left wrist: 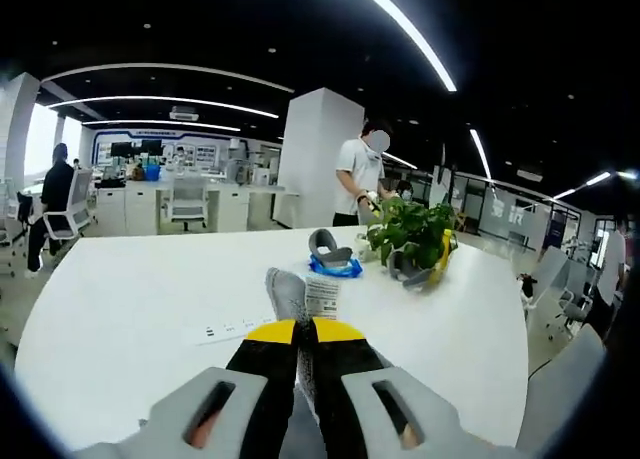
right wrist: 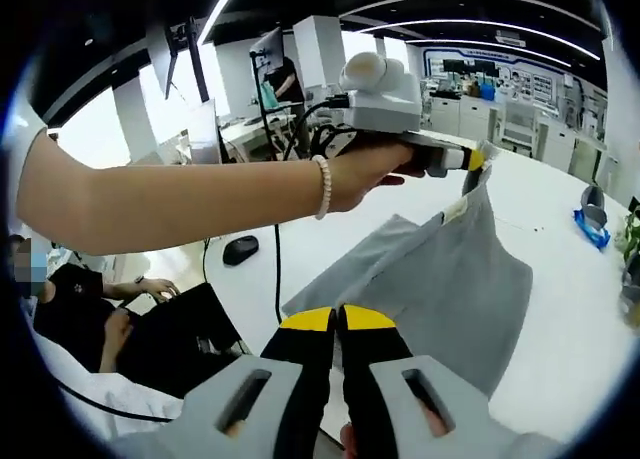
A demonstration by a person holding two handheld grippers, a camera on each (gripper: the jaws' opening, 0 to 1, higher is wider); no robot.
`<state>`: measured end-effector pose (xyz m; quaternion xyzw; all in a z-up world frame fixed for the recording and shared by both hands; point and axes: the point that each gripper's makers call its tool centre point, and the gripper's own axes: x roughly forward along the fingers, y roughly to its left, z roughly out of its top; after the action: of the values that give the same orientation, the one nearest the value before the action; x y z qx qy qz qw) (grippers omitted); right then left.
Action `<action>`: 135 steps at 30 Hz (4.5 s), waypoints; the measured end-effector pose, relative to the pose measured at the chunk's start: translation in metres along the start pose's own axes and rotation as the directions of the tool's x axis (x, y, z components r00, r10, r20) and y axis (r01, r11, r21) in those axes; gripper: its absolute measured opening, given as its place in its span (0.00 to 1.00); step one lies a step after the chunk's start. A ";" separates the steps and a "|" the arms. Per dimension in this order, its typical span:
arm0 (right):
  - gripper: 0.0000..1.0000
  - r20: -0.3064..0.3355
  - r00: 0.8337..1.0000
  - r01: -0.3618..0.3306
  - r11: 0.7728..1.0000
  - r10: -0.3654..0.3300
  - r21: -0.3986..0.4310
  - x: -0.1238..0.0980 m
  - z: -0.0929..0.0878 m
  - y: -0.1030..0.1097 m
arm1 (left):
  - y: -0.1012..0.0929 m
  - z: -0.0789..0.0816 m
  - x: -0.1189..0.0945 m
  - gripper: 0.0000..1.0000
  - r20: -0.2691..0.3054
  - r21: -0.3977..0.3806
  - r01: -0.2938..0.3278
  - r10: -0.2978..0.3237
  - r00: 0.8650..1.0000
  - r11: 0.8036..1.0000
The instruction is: Fold the towel on the table until its edges align and the towel forms a compact rectangular stack.
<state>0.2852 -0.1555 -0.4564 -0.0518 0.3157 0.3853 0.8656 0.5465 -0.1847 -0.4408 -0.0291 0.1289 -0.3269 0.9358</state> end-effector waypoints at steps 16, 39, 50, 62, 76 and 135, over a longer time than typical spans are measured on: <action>0.00 -0.050 0.995 -0.087 0.996 0.086 -0.028 0.036 0.003 0.016 | 0.041 -0.025 -0.013 0.04 -0.025 -0.039 -0.043 0.042 0.999 0.998; 0.00 -0.107 0.976 -0.197 0.978 0.188 -0.072 0.079 -0.001 0.043 | 0.091 -0.060 -0.040 0.04 -0.076 -0.070 -0.125 0.119 0.990 0.990; 0.00 -0.180 0.956 -0.259 0.954 0.232 -0.148 0.111 -0.027 0.044 | 0.114 -0.101 -0.042 0.04 -0.136 -0.099 -0.157 0.143 0.980 0.983; 0.00 -0.215 0.936 -0.310 0.944 0.280 -0.117 0.147 -0.049 0.044 | 0.132 -0.147 -0.041 0.05 -0.192 -0.185 -0.190 0.154 0.969 0.964; 0.02 -0.199 0.926 -0.347 0.931 0.321 -0.112 0.160 -0.057 0.042 | 0.139 -0.169 -0.051 0.07 -0.228 -0.226 -0.216 0.164 0.960 0.950; 0.00 -0.400 0.868 0.180 0.937 -0.295 -0.301 0.133 -0.089 -0.316 | -0.003 -0.269 -0.209 0.01 -0.465 -0.160 -0.479 0.362 0.807 0.863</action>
<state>0.5282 -0.3208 -0.6533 -0.2864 0.4419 0.2905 0.7990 0.3174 -0.0501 -0.6540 -0.0555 0.3734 -0.0869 0.9219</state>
